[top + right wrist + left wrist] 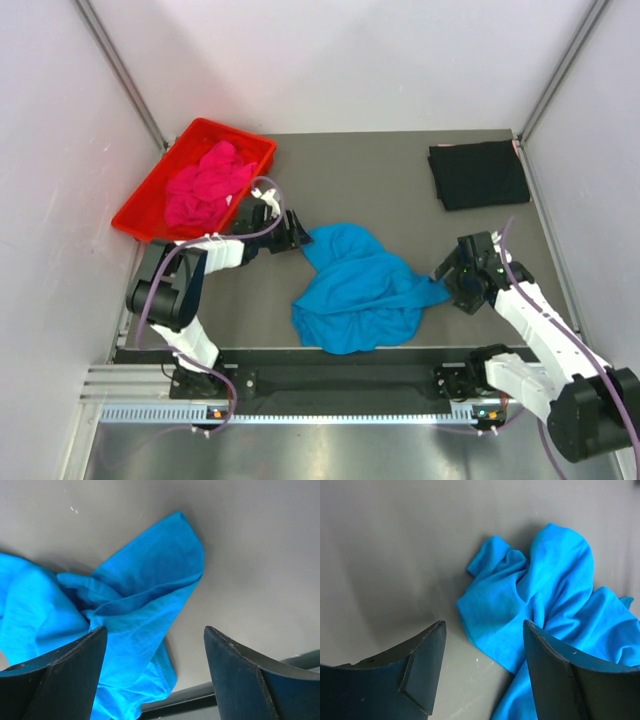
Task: Fold and stack the t-shirts
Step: Flatten the tshirt out
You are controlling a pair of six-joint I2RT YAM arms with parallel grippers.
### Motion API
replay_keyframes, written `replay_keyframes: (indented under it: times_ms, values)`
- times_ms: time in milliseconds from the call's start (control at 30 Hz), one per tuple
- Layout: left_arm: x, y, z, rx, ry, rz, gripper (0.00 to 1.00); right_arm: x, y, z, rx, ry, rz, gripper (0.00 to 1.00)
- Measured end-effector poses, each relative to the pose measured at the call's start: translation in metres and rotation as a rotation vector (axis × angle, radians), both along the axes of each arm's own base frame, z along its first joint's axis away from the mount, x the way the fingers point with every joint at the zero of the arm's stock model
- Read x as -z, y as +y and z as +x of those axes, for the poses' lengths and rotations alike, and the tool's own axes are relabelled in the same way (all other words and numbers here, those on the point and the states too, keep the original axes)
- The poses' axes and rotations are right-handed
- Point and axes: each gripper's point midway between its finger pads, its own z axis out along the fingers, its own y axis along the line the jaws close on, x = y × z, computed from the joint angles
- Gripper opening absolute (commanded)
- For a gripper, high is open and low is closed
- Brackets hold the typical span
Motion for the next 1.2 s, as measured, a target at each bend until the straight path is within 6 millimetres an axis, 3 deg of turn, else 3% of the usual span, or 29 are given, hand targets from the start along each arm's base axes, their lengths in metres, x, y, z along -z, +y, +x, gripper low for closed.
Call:
replay_keyframes:
  times_ms: [100, 167, 200, 233, 300, 333, 467, 500, 567, 700, 767, 833, 900, 967, 1033, 1100, 1200]
  values:
    - [0.004, -0.004, 0.001, 0.023, -0.005, -0.015, 0.65, 0.01, 0.007, 0.0, -0.002, 0.027, 0.034, 0.78]
    - [0.004, -0.007, 0.003, 0.036, -0.012, -0.024, 0.56, 0.016, 0.011, 0.0, -0.003, 0.032, 0.059, 0.77]
    - [0.004, -0.009, 0.005, 0.043, -0.018, -0.031, 0.45, 0.019, 0.013, 0.0, -0.004, 0.033, 0.07, 0.75]
    - [0.004, -0.011, 0.006, 0.049, -0.019, -0.041, 0.22, 0.023, 0.015, 0.0, -0.006, 0.037, 0.08, 0.67]
    - [0.0, -0.016, 0.008, 0.066, -0.024, -0.062, 0.02, 0.028, 0.016, -0.003, -0.012, 0.053, 0.088, 0.52]
    - [-0.002, -0.017, 0.009, 0.073, -0.027, -0.07, 0.0, 0.029, 0.017, -0.003, -0.017, 0.054, 0.09, 0.36]
    - [-0.021, -0.022, 0.02, 0.081, -0.036, -0.078, 0.0, 0.014, 0.017, 0.006, -0.053, 0.017, 0.085, 0.09]
    - [-0.031, -0.022, 0.023, 0.077, -0.035, -0.074, 0.0, 0.003, 0.017, 0.013, -0.067, -0.013, 0.082, 0.0]
    - [-0.059, -0.022, 0.03, 0.068, -0.055, -0.065, 0.0, -0.026, 0.019, 0.028, -0.104, -0.088, 0.075, 0.0]
    - [-0.153, -0.015, 0.038, 0.038, -0.188, -0.048, 0.0, -0.125, 0.023, 0.067, -0.186, -0.328, 0.042, 0.0]
    - [-0.213, -0.006, 0.03, 0.012, -0.298, -0.046, 0.0, -0.182, 0.021, 0.078, -0.215, -0.457, 0.015, 0.0]
    - [-0.272, 0.008, 0.01, -0.025, -0.423, -0.047, 0.0, -0.232, 0.019, 0.082, -0.242, -0.58, -0.013, 0.0]
    - [-0.311, 0.023, -0.016, -0.058, -0.514, -0.047, 0.0, -0.261, 0.018, 0.076, -0.275, -0.664, -0.036, 0.0]
    - [-0.329, 0.035, -0.04, -0.086, -0.564, -0.044, 0.0, -0.261, 0.018, 0.067, -0.31, -0.679, -0.048, 0.0]
    - [-0.323, 0.044, -0.062, -0.096, -0.574, -0.042, 0.0, -0.241, 0.019, 0.057, -0.345, -0.655, -0.05, 0.0]
    - [-0.289, 0.047, -0.075, -0.089, -0.509, -0.026, 0.0, -0.196, 0.02, 0.045, -0.379, -0.57, -0.045, 0.0]
    - [-0.204, 0.047, -0.089, -0.065, -0.309, 0.017, 0.0, -0.102, 0.018, 0.02, -0.411, -0.348, -0.04, 0.0]
